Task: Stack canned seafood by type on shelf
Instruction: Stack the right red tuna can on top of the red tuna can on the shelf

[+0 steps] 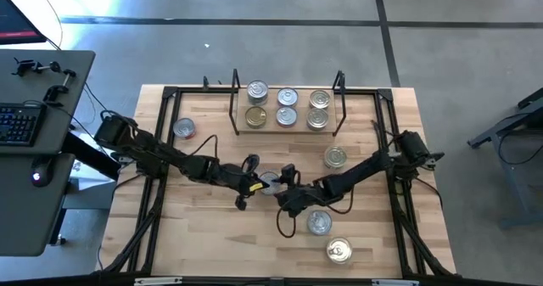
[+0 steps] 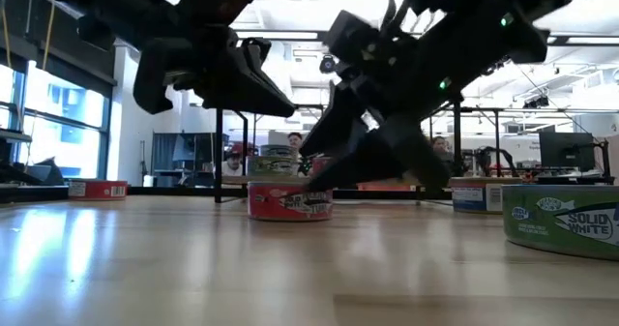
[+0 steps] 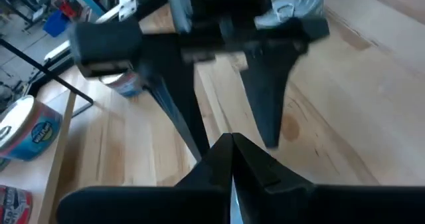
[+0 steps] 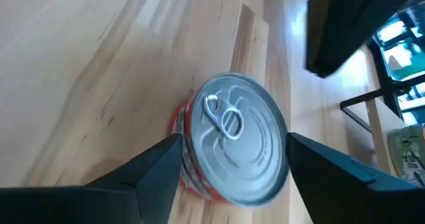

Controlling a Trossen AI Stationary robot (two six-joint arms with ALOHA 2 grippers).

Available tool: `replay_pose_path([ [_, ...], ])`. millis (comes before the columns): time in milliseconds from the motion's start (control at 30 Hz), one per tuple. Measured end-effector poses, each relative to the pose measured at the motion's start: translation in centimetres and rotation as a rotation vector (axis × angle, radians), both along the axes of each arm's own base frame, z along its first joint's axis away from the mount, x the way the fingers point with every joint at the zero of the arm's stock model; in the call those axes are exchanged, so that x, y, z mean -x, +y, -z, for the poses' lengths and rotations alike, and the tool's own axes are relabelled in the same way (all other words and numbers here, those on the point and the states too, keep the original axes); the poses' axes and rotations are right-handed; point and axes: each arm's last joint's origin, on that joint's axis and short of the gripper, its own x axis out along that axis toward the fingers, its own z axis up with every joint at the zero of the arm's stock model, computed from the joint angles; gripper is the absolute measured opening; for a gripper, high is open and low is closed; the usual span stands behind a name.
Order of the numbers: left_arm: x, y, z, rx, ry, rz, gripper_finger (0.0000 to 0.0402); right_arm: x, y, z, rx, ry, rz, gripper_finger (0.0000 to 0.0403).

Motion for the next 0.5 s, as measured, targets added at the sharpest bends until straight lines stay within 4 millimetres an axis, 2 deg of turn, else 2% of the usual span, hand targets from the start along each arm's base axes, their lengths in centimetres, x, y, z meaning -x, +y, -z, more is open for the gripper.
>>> replay_pose_path([
  [100, 0.0, 0.0, -0.1, 0.001, -0.005, 0.001, 0.0000, -0.4, 0.1, 0.8, -0.018, -0.031, 0.015, 0.0261],
  [233, 0.1, 0.0, 0.0, 0.018, 0.010, -0.009, 0.0000, -0.3, 0.3, 1.5, 0.047, -0.010, 0.029, 0.0261],
  [367, 0.4, -0.3, 0.4, 0.066, 0.076, 0.070, 0.0003, 0.2, 1.7, -0.2, 0.078, -0.076, 0.124, 0.0261],
  [500, 0.3, -0.4, 1.5, 0.041, 0.118, 0.103, 0.0028, 1.2, 2.8, -2.0, -0.010, -0.125, 0.187, 0.0261],
])
